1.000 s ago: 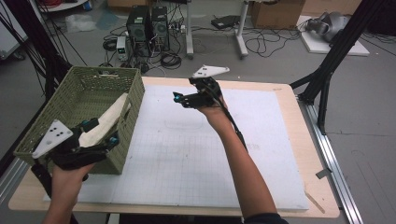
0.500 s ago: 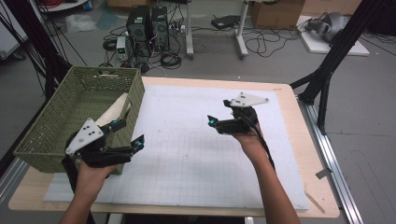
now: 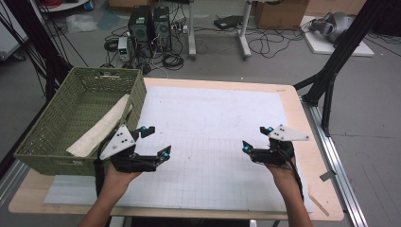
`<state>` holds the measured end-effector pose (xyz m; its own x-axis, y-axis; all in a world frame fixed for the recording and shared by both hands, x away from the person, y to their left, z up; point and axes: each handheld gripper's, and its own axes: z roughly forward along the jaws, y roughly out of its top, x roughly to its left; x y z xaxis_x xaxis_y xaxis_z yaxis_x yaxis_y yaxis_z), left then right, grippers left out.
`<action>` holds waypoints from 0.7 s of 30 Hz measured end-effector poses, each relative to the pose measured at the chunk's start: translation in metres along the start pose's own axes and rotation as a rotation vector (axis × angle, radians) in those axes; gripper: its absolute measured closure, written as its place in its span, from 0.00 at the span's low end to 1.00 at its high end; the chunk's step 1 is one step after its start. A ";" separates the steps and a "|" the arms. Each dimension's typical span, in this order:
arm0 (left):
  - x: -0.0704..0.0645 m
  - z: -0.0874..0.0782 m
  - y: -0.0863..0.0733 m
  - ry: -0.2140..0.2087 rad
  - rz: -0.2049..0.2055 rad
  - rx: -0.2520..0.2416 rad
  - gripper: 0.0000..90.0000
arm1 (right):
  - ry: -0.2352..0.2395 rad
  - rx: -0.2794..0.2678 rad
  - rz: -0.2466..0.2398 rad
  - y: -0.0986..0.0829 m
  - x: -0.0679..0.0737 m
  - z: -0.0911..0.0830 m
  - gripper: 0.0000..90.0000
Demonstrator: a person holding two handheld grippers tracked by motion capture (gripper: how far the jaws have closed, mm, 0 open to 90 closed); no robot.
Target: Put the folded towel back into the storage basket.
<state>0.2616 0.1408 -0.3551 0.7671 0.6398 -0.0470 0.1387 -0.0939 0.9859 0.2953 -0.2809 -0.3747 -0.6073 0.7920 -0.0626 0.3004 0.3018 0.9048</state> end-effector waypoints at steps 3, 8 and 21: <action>-0.002 0.011 -0.007 -0.024 -0.018 0.016 0.19 | -0.024 0.013 0.010 -0.014 -0.001 -0.008 0.18; -0.007 0.029 -0.025 -0.036 -0.011 0.027 0.19 | -0.060 0.023 0.040 -0.036 -0.005 -0.018 0.18; -0.002 0.055 -0.058 -0.056 -0.061 0.086 0.19 | -0.115 0.020 0.092 -0.058 -0.017 -0.036 0.18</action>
<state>0.2860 0.1031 -0.4213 0.7890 0.6030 -0.1179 0.2376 -0.1224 0.9636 0.2614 -0.3306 -0.4106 -0.4880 0.8724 -0.0285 0.3667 0.2345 0.9003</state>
